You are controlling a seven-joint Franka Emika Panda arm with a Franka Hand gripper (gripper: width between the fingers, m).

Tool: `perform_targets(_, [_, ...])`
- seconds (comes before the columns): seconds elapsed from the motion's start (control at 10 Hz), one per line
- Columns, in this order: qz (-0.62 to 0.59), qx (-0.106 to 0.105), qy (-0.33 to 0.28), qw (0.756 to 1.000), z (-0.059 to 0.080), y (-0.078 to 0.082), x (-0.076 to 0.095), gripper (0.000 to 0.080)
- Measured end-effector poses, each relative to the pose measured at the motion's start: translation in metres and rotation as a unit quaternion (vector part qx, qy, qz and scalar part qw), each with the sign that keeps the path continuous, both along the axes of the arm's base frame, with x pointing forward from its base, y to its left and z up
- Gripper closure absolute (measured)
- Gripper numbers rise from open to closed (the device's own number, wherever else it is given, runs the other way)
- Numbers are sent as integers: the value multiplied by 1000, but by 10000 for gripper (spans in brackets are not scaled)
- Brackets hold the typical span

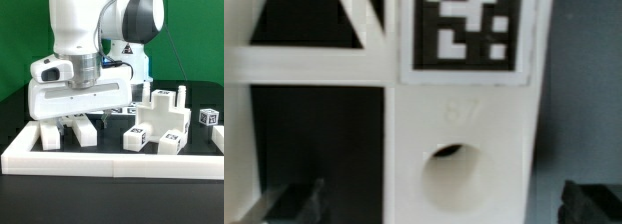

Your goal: Assemble chair

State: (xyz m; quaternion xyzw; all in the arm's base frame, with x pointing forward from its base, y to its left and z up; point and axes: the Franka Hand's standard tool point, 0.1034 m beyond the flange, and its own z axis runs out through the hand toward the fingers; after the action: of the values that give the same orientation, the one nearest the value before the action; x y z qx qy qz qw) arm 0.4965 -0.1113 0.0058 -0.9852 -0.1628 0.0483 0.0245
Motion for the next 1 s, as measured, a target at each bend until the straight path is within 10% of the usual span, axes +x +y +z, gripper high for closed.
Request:
perform_targets(0.4, [0,0,1,1000,-1,4,0,178])
perform_targets(0.6, [-1,0,0,1000,0,3,0,511])
perform_targets(1.0, [-1,-1,0,1000,0,2,1,511])
